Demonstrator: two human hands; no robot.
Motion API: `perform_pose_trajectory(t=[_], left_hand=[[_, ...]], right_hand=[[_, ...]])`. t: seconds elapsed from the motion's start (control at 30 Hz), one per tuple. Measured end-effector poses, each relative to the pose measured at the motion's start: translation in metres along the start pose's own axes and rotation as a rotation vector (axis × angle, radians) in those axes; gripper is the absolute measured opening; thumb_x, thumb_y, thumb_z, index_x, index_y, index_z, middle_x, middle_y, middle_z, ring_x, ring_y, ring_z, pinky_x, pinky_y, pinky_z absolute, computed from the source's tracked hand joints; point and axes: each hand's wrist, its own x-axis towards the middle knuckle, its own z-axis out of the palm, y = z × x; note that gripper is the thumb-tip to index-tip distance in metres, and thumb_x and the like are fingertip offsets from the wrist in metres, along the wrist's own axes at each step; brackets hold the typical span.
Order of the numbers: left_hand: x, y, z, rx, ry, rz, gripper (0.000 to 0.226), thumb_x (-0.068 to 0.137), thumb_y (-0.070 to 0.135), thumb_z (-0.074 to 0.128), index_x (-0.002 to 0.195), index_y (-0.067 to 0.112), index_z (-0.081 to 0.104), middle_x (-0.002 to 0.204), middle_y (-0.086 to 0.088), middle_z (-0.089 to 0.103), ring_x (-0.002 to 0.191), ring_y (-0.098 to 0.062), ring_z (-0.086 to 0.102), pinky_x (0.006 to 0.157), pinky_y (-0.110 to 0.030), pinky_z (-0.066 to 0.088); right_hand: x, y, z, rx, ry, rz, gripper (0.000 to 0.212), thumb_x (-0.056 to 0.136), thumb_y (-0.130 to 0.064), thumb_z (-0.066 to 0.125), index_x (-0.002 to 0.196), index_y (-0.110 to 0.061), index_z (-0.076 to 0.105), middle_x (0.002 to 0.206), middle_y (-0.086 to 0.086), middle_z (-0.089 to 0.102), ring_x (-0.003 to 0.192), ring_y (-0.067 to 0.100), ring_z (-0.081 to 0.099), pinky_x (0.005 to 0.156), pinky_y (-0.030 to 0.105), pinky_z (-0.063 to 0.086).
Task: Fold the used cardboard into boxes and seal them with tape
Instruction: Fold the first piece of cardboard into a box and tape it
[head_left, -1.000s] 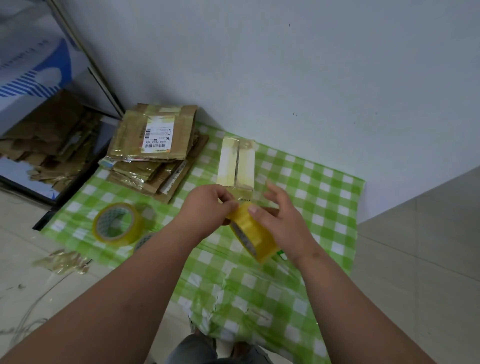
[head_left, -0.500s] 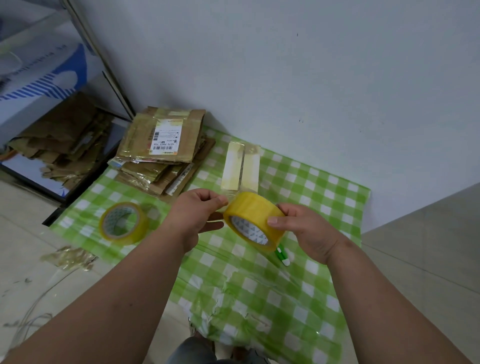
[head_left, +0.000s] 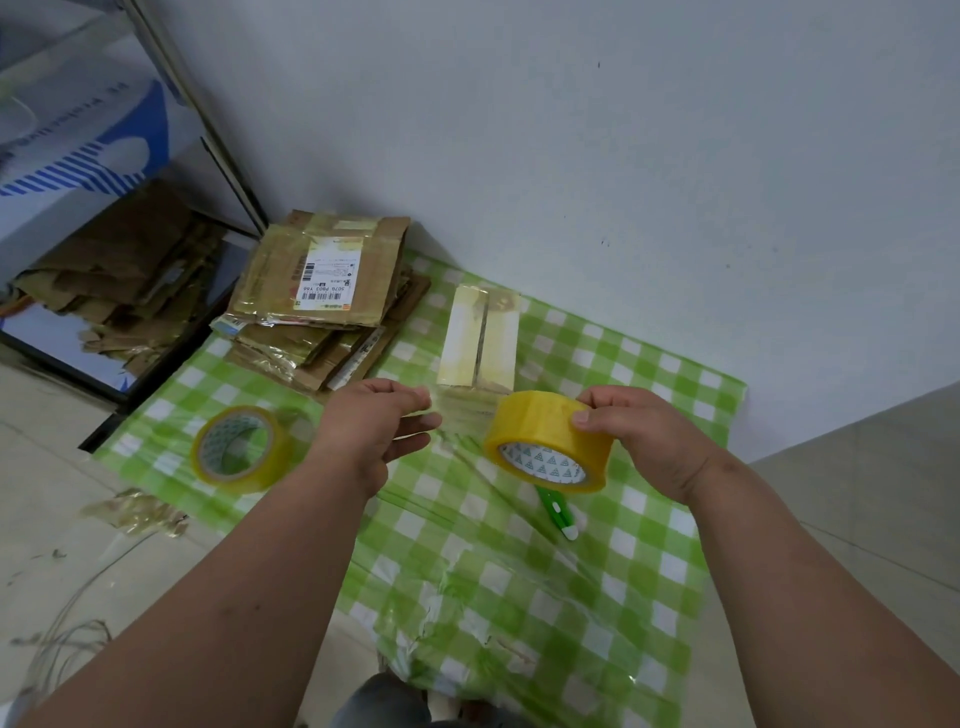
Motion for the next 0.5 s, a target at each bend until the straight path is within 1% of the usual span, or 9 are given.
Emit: perform_pose_trajectory(t=[0.03,0.07,0.1,0.17,0.2,0.23,0.37,0.43,0.5], left_hand=[[0.002,0.001,0.001,-0.007,0.019,0.002,0.006,0.091,0.003,0.065,0.088,0.006,0.061,0.09,-0.01,0.07,0.078,-0.026,0.073,0.065,-0.036,0.058],[0.005,0.003,0.001,-0.021,0.043,0.005,0.007,0.091,0.002,0.064,0.087,0.006,0.06,0.09,-0.01,0.07,0.077,-0.026,0.073,0.065,-0.036,0.058],[0.008,0.006,0.0,-0.025,0.064,0.012,0.007,0.091,0.002,0.064,0.087,0.006,0.06,0.091,-0.009,0.07,0.077,-0.025,0.073,0.066,-0.036,0.058],[0.013,0.01,-0.001,0.023,0.068,0.033,0.007,0.091,0.002,0.065,0.086,0.006,0.062,0.094,-0.008,0.071,0.077,-0.025,0.073,0.069,-0.036,0.059],[0.015,0.011,-0.001,0.05,0.059,0.038,0.007,0.09,0.003,0.066,0.085,0.006,0.062,0.094,-0.008,0.071,0.077,-0.024,0.073,0.069,-0.037,0.059],[0.017,0.013,0.0,0.068,0.054,0.038,0.006,0.09,0.004,0.068,0.086,0.006,0.063,0.095,-0.008,0.071,0.076,-0.024,0.073,0.07,-0.037,0.059],[0.025,0.018,0.006,0.107,0.062,0.008,0.013,0.088,0.006,0.07,0.097,0.004,0.061,0.094,-0.011,0.07,0.074,-0.025,0.072,0.073,-0.039,0.061],[0.03,0.02,0.007,0.116,0.069,-0.004,0.012,0.089,0.006,0.069,0.094,0.006,0.059,0.092,-0.012,0.069,0.073,-0.025,0.071,0.074,-0.04,0.06],[0.034,0.02,0.007,0.121,0.075,-0.028,0.01,0.089,0.005,0.069,0.092,0.006,0.059,0.09,-0.011,0.068,0.074,-0.025,0.07,0.076,-0.041,0.06]], right_hand=[[0.002,-0.001,-0.002,-0.024,0.02,-0.003,0.067,0.058,-0.055,0.069,0.083,0.006,0.059,0.075,0.009,0.051,0.076,0.02,0.048,0.078,0.038,0.035],[0.004,-0.001,-0.005,-0.068,0.037,-0.001,0.066,0.059,-0.057,0.069,0.081,0.005,0.059,0.073,0.009,0.051,0.073,0.02,0.048,0.074,0.036,0.035],[0.007,-0.001,-0.009,-0.135,0.052,0.005,0.059,0.064,-0.056,0.071,0.077,0.0,0.061,0.07,0.007,0.053,0.068,0.019,0.049,0.069,0.033,0.036],[0.011,0.0,-0.016,-0.248,0.085,0.031,0.035,0.08,-0.046,0.075,0.073,-0.013,0.065,0.068,0.001,0.059,0.064,0.015,0.053,0.063,0.03,0.039],[0.013,0.001,-0.019,-0.263,0.101,0.04,0.027,0.085,-0.04,0.073,0.074,-0.017,0.066,0.068,0.0,0.061,0.064,0.015,0.056,0.062,0.029,0.041],[0.015,0.003,-0.021,-0.267,0.116,0.043,0.024,0.088,-0.036,0.07,0.074,-0.017,0.067,0.068,-0.001,0.062,0.064,0.015,0.057,0.063,0.029,0.042],[0.026,0.004,-0.024,-0.284,0.167,0.062,0.033,0.09,-0.037,0.067,0.082,-0.005,0.068,0.072,0.005,0.061,0.067,0.02,0.056,0.064,0.031,0.041],[0.033,0.001,-0.023,-0.308,0.171,0.076,0.035,0.09,-0.038,0.067,0.086,-0.004,0.069,0.075,0.008,0.062,0.07,0.02,0.056,0.064,0.03,0.041],[0.04,0.001,-0.022,-0.332,0.167,0.089,0.037,0.089,-0.04,0.067,0.088,-0.003,0.07,0.081,0.016,0.065,0.073,0.022,0.058,0.064,0.03,0.042]])
